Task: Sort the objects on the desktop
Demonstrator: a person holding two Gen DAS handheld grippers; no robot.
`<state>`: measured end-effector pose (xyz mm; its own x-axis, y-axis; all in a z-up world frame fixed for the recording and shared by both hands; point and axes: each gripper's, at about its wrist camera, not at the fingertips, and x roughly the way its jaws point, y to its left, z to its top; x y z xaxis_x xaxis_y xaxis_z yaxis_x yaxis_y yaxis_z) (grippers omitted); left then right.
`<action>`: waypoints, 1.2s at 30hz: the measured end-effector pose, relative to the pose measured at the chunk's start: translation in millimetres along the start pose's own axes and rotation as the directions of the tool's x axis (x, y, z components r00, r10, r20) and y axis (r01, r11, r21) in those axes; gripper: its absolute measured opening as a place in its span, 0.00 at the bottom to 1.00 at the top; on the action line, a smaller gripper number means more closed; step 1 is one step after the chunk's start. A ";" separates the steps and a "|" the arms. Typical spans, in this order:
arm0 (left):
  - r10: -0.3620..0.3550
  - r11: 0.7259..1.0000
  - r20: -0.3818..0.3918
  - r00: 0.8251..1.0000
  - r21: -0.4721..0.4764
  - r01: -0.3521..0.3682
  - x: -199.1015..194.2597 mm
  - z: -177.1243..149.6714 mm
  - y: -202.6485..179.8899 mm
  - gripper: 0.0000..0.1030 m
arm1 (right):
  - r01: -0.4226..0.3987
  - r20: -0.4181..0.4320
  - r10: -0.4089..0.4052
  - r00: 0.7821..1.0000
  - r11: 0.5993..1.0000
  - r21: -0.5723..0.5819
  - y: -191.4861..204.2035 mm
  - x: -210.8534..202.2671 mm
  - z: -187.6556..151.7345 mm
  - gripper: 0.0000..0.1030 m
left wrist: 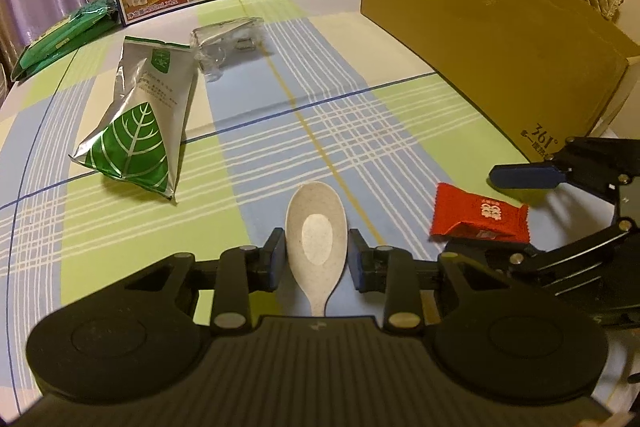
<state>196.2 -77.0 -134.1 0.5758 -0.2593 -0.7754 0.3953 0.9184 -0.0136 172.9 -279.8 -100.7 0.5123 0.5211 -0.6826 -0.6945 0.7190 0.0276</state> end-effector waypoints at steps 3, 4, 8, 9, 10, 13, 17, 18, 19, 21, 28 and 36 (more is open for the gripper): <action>-0.001 1.000 0.001 1.000 0.001 0.001 -0.3 0.0 -0.4 0.26 | -0.012 0.005 0.012 1.000 1.000 -0.016 3.0 -1.2 -0.9 0.48; -0.002 1.000 0.002 1.000 0.001 0.002 -0.6 0.1 -0.6 0.26 | -0.020 0.007 0.020 1.000 1.000 -0.018 3.5 -1.3 -0.6 0.42; -0.007 1.000 0.003 1.000 0.003 0.007 -1.5 0.3 -1.3 0.26 | -0.024 0.012 0.025 1.000 0.999 -0.025 5.6 -1.4 -0.6 0.30; -0.007 1.000 0.003 1.000 0.004 0.007 -1.6 0.3 -1.5 0.26 | -0.024 0.012 0.024 1.000 0.999 -0.023 5.9 -1.8 -0.5 0.29; -0.007 1.000 0.003 1.000 0.003 0.007 -1.5 0.3 -1.3 0.26 | -0.022 0.013 0.022 1.000 1.000 -0.021 6.3 -2.1 -0.4 0.29; -0.008 1.000 0.006 1.000 0.003 0.008 -2.1 0.5 -1.5 0.26 | -0.013 0.022 0.013 1.000 1.000 -0.008 6.7 -3.6 -0.8 0.28; -0.010 1.000 0.012 1.000 0.004 0.010 -4.2 1.0 -2.0 0.26 | 0.005 0.045 -0.005 0.999 1.000 0.004 5.1 -7.8 0.6 0.28; -0.011 1.000 0.013 1.000 0.004 0.011 -4.6 1.2 -2.2 0.26 | 0.009 0.049 -0.010 0.999 1.000 0.007 4.8 -8.5 1.0 0.28; -0.010 1.000 0.014 1.000 0.005 0.010 -5.1 1.4 -2.5 0.27 | 0.013 0.051 -0.014 0.999 1.000 0.009 4.5 -8.9 0.7 0.28; -0.010 1.000 0.018 1.000 0.005 0.010 -6.5 1.9 -2.7 0.26 | 0.019 0.053 -0.020 0.998 1.000 0.012 4.3 -9.3 0.1 0.28; -0.014 1.000 0.042 0.999 0.007 0.014 -14.6 6.0 -3.4 0.26 | 0.029 0.075 -0.031 0.997 0.999 0.025 4.5 -13.2 1.5 0.28; -0.035 0.999 0.044 0.998 -0.031 0.036 -19.6 7.1 1.4 0.26 | 0.027 0.081 -0.029 0.996 0.999 0.030 5.5 -13.7 1.1 0.28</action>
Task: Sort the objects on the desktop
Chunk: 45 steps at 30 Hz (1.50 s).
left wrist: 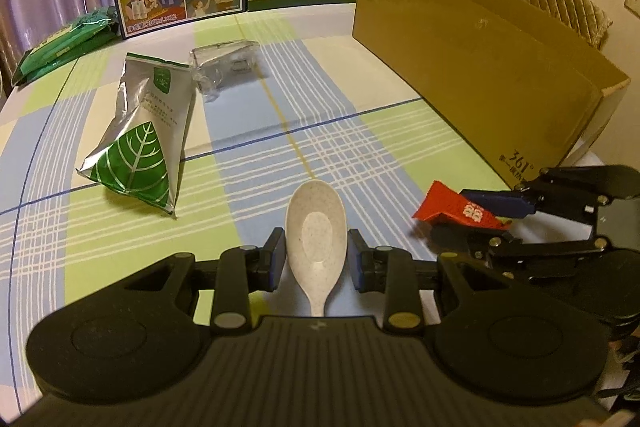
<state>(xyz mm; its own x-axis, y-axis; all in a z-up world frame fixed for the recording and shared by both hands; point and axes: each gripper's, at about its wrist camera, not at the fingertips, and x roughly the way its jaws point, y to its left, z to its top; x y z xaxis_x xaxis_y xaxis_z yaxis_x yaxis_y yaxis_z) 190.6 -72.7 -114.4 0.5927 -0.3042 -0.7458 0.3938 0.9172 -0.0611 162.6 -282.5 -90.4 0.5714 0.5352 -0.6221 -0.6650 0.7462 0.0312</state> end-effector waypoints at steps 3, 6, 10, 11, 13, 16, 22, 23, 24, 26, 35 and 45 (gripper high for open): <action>0.001 1.000 0.004 1.000 0.002 -0.001 -3.5 1.6 -0.1 0.26 | 0.002 0.006 -0.002 1.000 1.000 0.006 -0.7 -0.5 0.4 0.28; -0.004 1.000 0.016 1.000 -0.001 0.004 -8.1 4.4 -0.3 0.26 | 0.001 0.010 -0.001 1.000 1.000 0.013 -0.8 -1.4 1.5 0.28; 0.001 1.000 0.023 1.000 -0.003 -0.001 -12.3 6.6 0.9 0.26 | -0.001 0.013 0.001 1.000 1.000 0.011 1.1 -3.2 2.7 0.28; 0.002 1.000 0.025 1.000 -0.005 -0.001 -13.3 6.7 1.5 0.26 | -0.001 0.014 0.001 1.000 1.000 0.008 1.7 -4.0 2.8 0.28; 0.000 1.000 0.028 1.000 -0.011 0.000 -15.8 6.8 2.5 0.26 | -0.002 0.014 0.002 1.000 1.000 0.000 3.6 -5.5 3.5 0.28; -0.003 1.000 0.027 1.000 -0.017 0.003 -18.1 6.0 2.8 0.26 | 0.003 0.015 -0.003 1.000 1.000 -0.016 6.9 -8.7 5.1 0.28; 0.006 1.000 0.018 1.000 -0.009 -0.006 -24.5 5.5 -1.0 0.26 | 0.023 0.024 -0.023 0.999 1.000 -0.010 12.3 -26.0 9.5 0.28; 0.010 1.000 0.018 1.000 -0.007 -0.010 -26.0 6.0 -1.9 0.26 | 0.024 0.027 -0.024 0.999 1.000 -0.011 13.3 -30.3 10.4 0.28; 0.014 1.000 0.019 1.000 -0.004 -0.014 -27.7 6.5 -3.1 0.26 | 0.025 0.031 -0.025 0.999 1.000 -0.012 14.5 -35.2 11.4 0.28; 0.021 1.000 0.022 1.000 -0.006 -0.021 -33.6 6.8 -5.2 0.26 | 0.028 0.041 -0.027 0.999 0.999 -0.015 17.3 -45.8 14.5 0.28; 0.032 0.999 0.018 0.999 -0.034 -0.031 -62.5 5.9 -24.8 0.26 | 0.045 0.118 -0.043 0.992 0.999 -0.015 23.7 -92.5 35.0 0.28; 0.013 1.000 0.056 0.998 -0.007 -0.012 -95.6 29.2 -71.5 0.26 | 0.081 0.186 -0.088 0.979 0.996 0.043 0.7 -142.2 51.7 0.28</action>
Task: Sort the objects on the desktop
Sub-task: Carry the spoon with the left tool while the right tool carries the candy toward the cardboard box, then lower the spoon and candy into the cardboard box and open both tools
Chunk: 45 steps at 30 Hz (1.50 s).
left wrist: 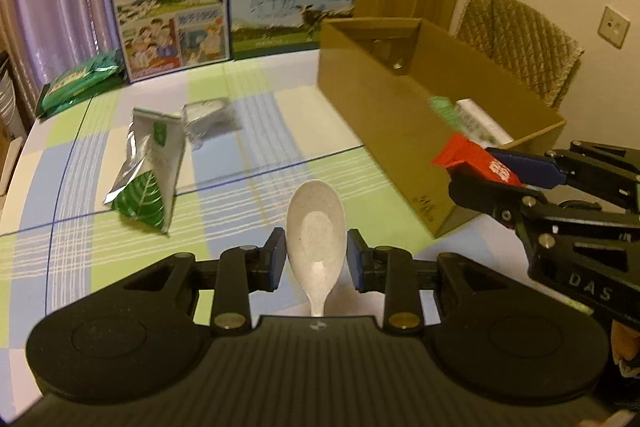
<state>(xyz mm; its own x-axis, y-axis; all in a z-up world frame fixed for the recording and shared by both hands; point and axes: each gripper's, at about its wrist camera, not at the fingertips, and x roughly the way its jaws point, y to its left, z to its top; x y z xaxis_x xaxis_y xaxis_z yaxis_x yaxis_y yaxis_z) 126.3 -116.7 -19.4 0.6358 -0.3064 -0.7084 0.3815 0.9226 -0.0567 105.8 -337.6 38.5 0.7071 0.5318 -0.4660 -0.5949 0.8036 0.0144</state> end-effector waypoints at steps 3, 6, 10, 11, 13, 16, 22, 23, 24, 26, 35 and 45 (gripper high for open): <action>-0.026 1.000 0.007 1.000 0.004 0.026 -4.6 10.3 -16.1 0.26 | 0.022 0.024 -0.022 0.999 1.000 0.015 -18.6 -13.0 10.3 0.28; -0.055 0.998 0.020 0.998 0.011 0.054 -6.1 24.9 -33.6 0.26 | 0.065 0.046 -0.066 0.997 0.998 0.024 -45.0 -24.3 21.4 0.28; -0.114 0.993 0.039 0.993 0.004 0.114 -1.9 51.3 -60.4 0.26 | 0.126 0.046 -0.129 0.991 0.990 0.061 -88.0 -32.9 34.2 0.28; -0.124 0.992 0.042 0.991 0.001 0.124 -0.2 56.5 -66.2 0.26 | 0.136 0.040 -0.139 0.989 0.988 0.073 -99.0 -32.9 36.6 0.28; -0.147 0.989 0.055 0.988 0.001 0.148 4.6 71.3 -79.8 0.26 | 0.154 0.031 -0.157 0.987 0.983 0.097 -121.7 -30.9 40.9 0.28; -0.174 0.985 0.070 0.982 0.000 0.175 15.6 93.1 -96.8 0.26 | 0.172 0.019 -0.176 0.984 0.976 0.137 -148.7 -27.6 46.2 0.28; -0.215 0.975 0.093 0.972 -0.041 0.219 41.3 136.0 -114.2 0.26 | 0.181 0.002 -0.184 0.983 0.970 0.164 -178.1 -14.1 52.3 0.28; -0.216 0.974 0.098 0.972 -0.046 0.221 45.3 141.7 -115.8 0.26 | 0.182 -0.003 -0.184 0.983 0.970 0.164 -181.3 -10.4 52.5 0.28; -0.213 0.974 0.103 0.972 -0.054 0.219 50.8 147.9 -117.7 0.26 | 0.181 -0.008 -0.182 0.983 0.969 0.166 -185.0 -6.2 53.0 0.28; -0.209 0.973 0.109 0.972 -0.073 0.218 61.3 156.6 -118.0 0.26 | 0.181 -0.014 -0.182 0.983 0.968 0.172 -191.3 0.8 53.6 0.28; -0.182 0.976 0.090 0.979 -0.106 0.192 106.9 175.7 -119.9 0.26 | 0.187 -0.037 -0.183 0.982 0.961 0.204 -212.6 26.3 49.8 0.28; -0.123 0.989 0.056 0.991 -0.073 0.127 112.9 155.9 -109.8 0.28 | 0.176 -0.063 -0.166 0.984 0.960 0.218 -213.7 38.6 44.2 0.28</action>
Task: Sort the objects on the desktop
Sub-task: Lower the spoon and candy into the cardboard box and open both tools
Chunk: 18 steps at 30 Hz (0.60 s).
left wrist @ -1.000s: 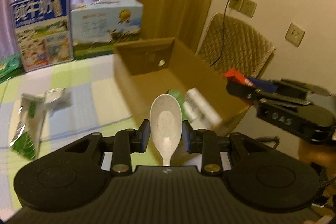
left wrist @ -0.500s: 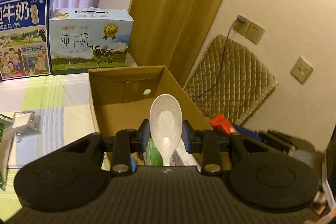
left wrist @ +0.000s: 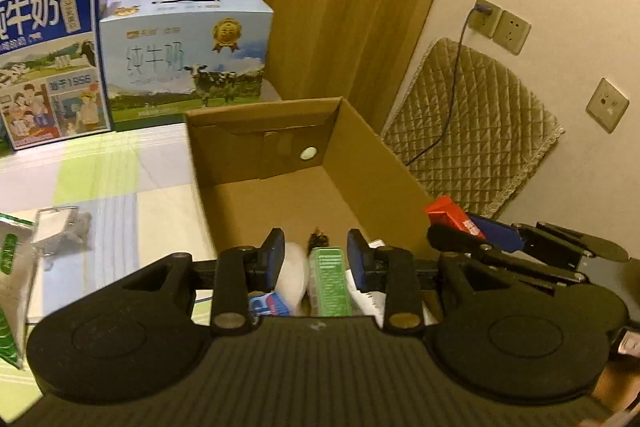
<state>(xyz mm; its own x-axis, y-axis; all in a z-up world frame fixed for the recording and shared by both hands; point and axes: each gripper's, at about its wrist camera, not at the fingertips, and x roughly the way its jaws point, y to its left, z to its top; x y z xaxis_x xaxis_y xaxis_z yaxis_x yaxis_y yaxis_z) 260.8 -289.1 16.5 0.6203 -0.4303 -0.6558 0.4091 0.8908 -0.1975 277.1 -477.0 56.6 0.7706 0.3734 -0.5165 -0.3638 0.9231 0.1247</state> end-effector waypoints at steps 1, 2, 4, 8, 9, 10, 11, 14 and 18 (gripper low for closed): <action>0.009 1.000 0.005 1.000 0.007 -0.009 -2.4 -0.4 1.6 0.28 | -0.002 -0.001 0.002 1.000 1.000 0.003 1.0 1.1 0.7 0.28; 0.013 1.000 0.010 1.000 0.009 -0.013 -4.8 -0.3 3.1 0.30 | -0.007 -0.001 0.007 1.000 1.000 0.005 1.8 1.4 1.0 0.28; 0.018 1.000 0.021 1.000 0.004 -0.018 -10.3 -0.7 7.4 0.31 | -0.018 -0.002 0.018 1.000 1.000 0.012 3.7 2.3 2.8 0.28; 0.027 1.000 0.026 0.999 -0.005 -0.027 -17.9 -3.5 14.6 0.32 | -0.053 0.013 0.052 0.999 0.998 0.034 4.6 0.5 6.7 0.44; 0.030 1.000 0.026 0.999 -0.008 -0.030 -19.4 -4.5 16.7 0.32 | -0.054 0.024 0.053 0.998 0.998 0.036 4.7 -1.4 7.5 0.47; 0.034 0.999 0.027 0.999 -0.011 -0.034 -21.1 -5.7 19.2 0.34 | -0.050 0.032 0.049 0.998 0.998 0.037 5.1 -3.1 8.5 0.49; 0.038 0.999 0.027 0.999 -0.014 -0.038 -22.7 -7.1 21.7 0.36 | -0.046 0.034 0.045 0.998 0.998 0.038 5.3 -4.8 9.1 0.50; 0.049 0.999 0.027 0.998 -0.018 -0.048 -27.5 -12.2 28.1 0.42 | -0.038 0.035 0.036 0.999 0.998 0.045 4.3 -9.7 9.2 0.52; 0.065 0.998 0.021 0.998 -0.020 -0.064 -34.8 -20.3 36.6 0.50 | -0.024 0.038 0.022 0.999 0.998 0.059 3.4 -17.7 6.5 0.56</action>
<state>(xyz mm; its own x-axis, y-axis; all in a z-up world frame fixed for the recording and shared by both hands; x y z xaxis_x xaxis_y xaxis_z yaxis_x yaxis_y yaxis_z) 240.6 -238.6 17.3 0.6595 -0.3748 -0.6516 0.3550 0.9194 -0.1696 265.6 -479.9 71.7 0.7818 0.3964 -0.4813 -0.3507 0.9178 0.1863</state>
